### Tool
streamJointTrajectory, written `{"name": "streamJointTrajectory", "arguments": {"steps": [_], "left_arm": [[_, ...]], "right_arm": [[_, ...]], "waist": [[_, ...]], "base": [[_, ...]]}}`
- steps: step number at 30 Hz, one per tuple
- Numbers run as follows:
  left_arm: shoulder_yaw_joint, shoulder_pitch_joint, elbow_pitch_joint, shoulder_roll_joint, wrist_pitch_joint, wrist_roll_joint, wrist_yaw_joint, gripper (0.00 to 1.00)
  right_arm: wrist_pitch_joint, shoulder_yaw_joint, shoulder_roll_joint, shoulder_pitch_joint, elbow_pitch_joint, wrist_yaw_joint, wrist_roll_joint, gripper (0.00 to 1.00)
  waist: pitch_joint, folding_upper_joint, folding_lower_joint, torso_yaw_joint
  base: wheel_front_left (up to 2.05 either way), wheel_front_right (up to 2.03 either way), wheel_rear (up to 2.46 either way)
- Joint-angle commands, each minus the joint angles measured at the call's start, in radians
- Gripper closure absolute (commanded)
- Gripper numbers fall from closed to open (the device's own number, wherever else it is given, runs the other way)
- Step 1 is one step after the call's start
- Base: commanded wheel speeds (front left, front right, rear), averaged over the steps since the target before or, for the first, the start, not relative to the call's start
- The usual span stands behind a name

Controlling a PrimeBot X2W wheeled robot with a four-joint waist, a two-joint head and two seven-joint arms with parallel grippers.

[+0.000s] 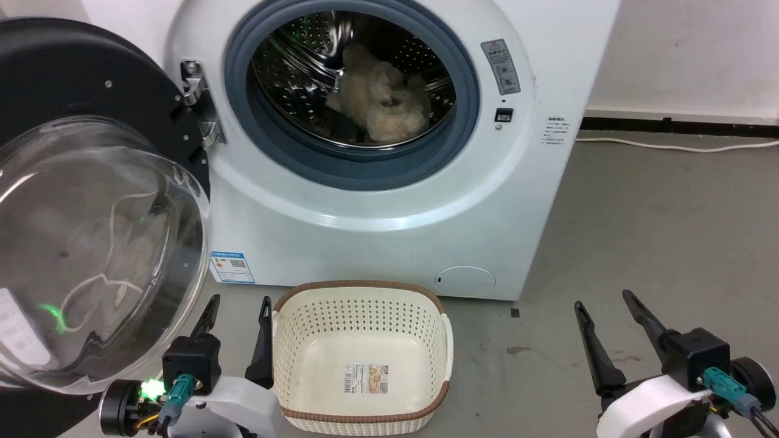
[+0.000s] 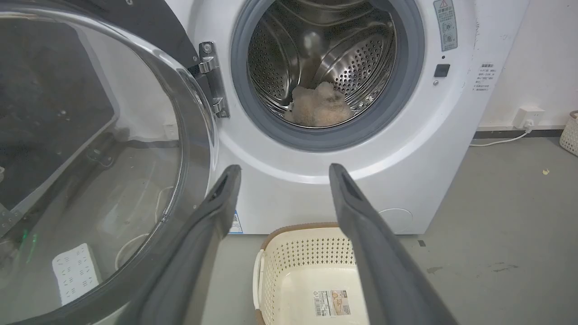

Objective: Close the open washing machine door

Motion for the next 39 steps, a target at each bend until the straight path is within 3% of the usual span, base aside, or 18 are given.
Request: {"name": "streamJointTrajectory", "arguments": {"steps": [1,19,39], "left_arm": [[-0.004,0.005,0.002,0.003,-0.012,0.001,0.002,0.00],[-0.019,0.023,-0.006,0.023,-0.050,-0.002,0.007,0.00],[-0.015,0.070,-0.059,0.027,-0.091,-0.007,0.046,0.00]], "right_arm": [[-0.011,-0.003,-0.004,0.016,-0.001,0.000,0.006,0.00],[-0.049,0.035,-0.016,0.033,0.002,0.000,0.023,0.00],[-0.091,0.145,-0.063,-0.029,0.040,0.000,0.066,0.00]], "waist": [[-0.002,-0.0001,-0.0001,0.006],[-0.017,-0.0001,-0.0001,0.116],[0.003,-0.0001,-0.0001,0.214]], "base": [[0.00,0.00,0.00],[0.00,0.00,0.00],[0.00,0.00,0.00]]}}
